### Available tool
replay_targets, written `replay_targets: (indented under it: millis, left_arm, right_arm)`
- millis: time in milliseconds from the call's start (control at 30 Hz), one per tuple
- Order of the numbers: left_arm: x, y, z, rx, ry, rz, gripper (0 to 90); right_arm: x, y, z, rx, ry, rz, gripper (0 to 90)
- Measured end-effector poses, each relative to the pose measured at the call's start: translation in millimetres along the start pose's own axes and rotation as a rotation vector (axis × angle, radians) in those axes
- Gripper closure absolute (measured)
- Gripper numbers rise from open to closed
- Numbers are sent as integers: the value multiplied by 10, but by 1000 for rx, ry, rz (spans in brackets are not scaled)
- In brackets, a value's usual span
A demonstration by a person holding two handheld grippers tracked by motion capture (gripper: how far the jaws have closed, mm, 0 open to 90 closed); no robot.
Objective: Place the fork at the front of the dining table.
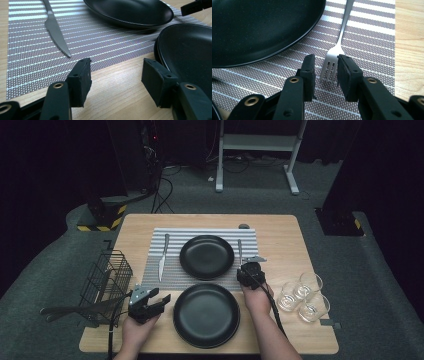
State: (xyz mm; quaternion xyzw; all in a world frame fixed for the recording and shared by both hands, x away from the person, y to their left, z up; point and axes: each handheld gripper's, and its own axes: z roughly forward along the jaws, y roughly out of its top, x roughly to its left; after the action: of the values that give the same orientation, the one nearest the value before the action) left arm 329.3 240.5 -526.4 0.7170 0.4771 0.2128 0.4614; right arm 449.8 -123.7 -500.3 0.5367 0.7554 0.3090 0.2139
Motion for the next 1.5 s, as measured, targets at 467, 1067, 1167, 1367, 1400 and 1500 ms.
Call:
replay_targets:
  millis: [467, 1067, 1167, 1367, 1400, 1500]
  left_arm:
    - [-4, 0, 2, 0, 2, 6, 409]
    - [-3, 1, 2, 1, 1, 2, 408]
    - [-3, 0, 1, 1, 1, 3, 408]
    - [-3, 0, 1, 1, 1, 3, 409]
    - [-3, 0, 2, 1, 1, 3, 408]
    - [-2, 1, 1, 1, 1, 5, 408]
  right_arm:
    - [9, 71, -128, -37, 20, -8, 668]
    - [-93, -8, -46, -10, -17, 28, 710]
    - [-88, -9, -43, -12, -15, 26, 710]
    - [-77, -11, -41, -15, -16, 27, 709]
    - [-74, -11, -41, -15, -16, 29, 709]
    - [-71, -11, -39, -15, -14, 31, 709]
